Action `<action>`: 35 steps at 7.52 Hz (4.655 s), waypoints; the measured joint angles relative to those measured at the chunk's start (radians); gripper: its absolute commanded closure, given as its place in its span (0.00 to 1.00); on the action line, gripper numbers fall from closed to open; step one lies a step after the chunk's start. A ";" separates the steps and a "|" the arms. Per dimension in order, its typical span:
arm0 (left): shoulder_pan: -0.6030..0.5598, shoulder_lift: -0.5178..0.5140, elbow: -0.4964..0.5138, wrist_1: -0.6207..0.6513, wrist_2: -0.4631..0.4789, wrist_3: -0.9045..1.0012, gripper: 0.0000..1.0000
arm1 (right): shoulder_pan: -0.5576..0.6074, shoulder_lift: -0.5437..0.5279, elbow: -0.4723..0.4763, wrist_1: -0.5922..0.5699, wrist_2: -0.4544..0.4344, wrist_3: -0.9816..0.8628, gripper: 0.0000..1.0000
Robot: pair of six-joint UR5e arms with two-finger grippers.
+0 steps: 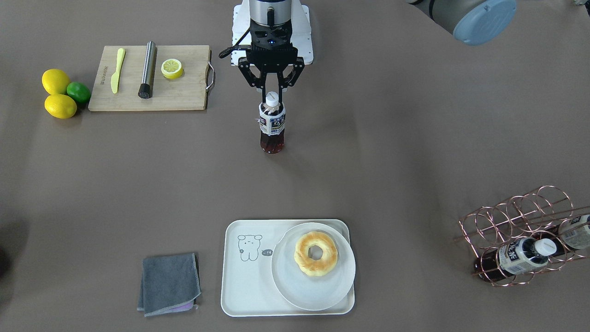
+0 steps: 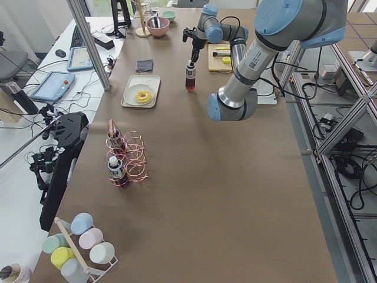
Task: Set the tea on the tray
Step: 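Lower the bottle onto the table near the tray and release, then retract the left arm toward the rack, then move the right gripper over the standing tea bottle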
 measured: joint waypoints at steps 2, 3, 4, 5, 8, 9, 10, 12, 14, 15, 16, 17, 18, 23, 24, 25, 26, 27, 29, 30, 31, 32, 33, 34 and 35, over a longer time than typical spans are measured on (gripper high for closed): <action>0.006 0.008 -0.001 0.000 0.005 0.001 0.17 | 0.000 0.000 -0.002 0.000 0.000 -0.001 0.00; 0.007 0.010 -0.001 0.000 0.014 0.001 0.02 | 0.000 0.000 -0.004 0.000 0.000 -0.001 0.00; 0.007 0.013 -0.002 -0.001 0.020 0.002 0.02 | 0.000 0.000 -0.004 0.000 0.000 -0.001 0.00; 0.008 0.014 -0.003 -0.001 0.023 0.003 0.02 | 0.000 0.000 -0.004 0.000 0.001 -0.001 0.00; 0.003 0.005 -0.035 0.006 0.023 0.009 0.02 | 0.000 0.008 -0.003 -0.001 0.010 -0.003 0.00; -0.017 0.007 -0.055 0.014 0.017 0.020 0.02 | 0.001 0.010 -0.001 -0.002 0.021 -0.002 0.00; -0.062 0.016 -0.078 0.038 -0.007 0.076 0.02 | 0.004 0.008 0.003 -0.002 0.036 -0.002 0.00; -0.212 0.136 -0.169 0.068 -0.126 0.251 0.02 | 0.006 -0.003 0.027 -0.001 0.045 -0.002 0.00; -0.374 0.317 -0.236 0.069 -0.254 0.498 0.02 | -0.007 0.002 0.069 -0.007 0.048 0.014 0.00; -0.440 0.401 -0.254 0.067 -0.298 0.603 0.02 | -0.039 0.023 0.083 -0.007 0.048 0.062 0.00; -0.493 0.478 -0.267 0.065 -0.331 0.694 0.02 | -0.078 0.046 0.098 -0.006 0.047 0.121 0.00; -0.539 0.546 -0.280 0.056 -0.358 0.771 0.02 | -0.116 0.070 0.116 -0.007 0.047 0.180 0.00; -0.591 0.616 -0.288 0.024 -0.394 0.844 0.02 | -0.163 0.096 0.146 -0.009 0.047 0.257 0.00; -0.851 1.024 -0.155 -0.446 -0.639 1.153 0.02 | -0.457 0.308 0.240 -0.008 0.016 0.774 0.00; -0.904 1.080 -0.097 -0.546 -0.678 1.222 0.02 | -0.506 0.348 0.243 -0.008 0.004 0.851 0.00; -0.955 1.112 -0.048 -0.605 -0.719 1.279 0.02 | -0.549 0.374 0.251 -0.008 -0.011 0.899 0.00; -0.999 1.125 -0.007 -0.621 -0.764 1.302 0.02 | -0.595 0.406 0.258 -0.009 -0.031 0.953 0.00; -1.047 1.120 0.034 -0.595 -0.791 1.310 0.02 | -0.645 0.446 0.264 -0.009 -0.051 1.024 0.00; -1.084 1.103 0.051 -0.518 -0.793 1.313 0.02 | -0.720 0.487 0.270 -0.011 -0.087 1.098 0.00; -1.096 1.103 0.051 -0.504 -0.793 1.312 0.02 | -0.758 0.518 0.271 -0.019 -0.112 1.144 0.00; -1.108 1.104 0.051 -0.498 -0.793 1.311 0.02 | -0.806 0.569 0.271 -0.048 -0.142 1.207 0.00; -1.114 1.105 0.051 -0.496 -0.793 1.311 0.02 | -0.861 0.632 0.271 -0.095 -0.189 1.270 0.00; -1.117 1.105 0.052 -0.496 -0.793 1.312 0.02 | -0.919 0.699 0.269 -0.151 -0.249 1.315 0.00; -1.119 1.104 0.051 -0.496 -0.793 1.313 0.02 | -0.970 0.763 0.258 -0.196 -0.311 1.345 0.00; -1.119 1.102 0.050 -0.496 -0.793 1.313 0.02 | -1.015 0.818 0.232 -0.222 -0.370 1.359 0.00</action>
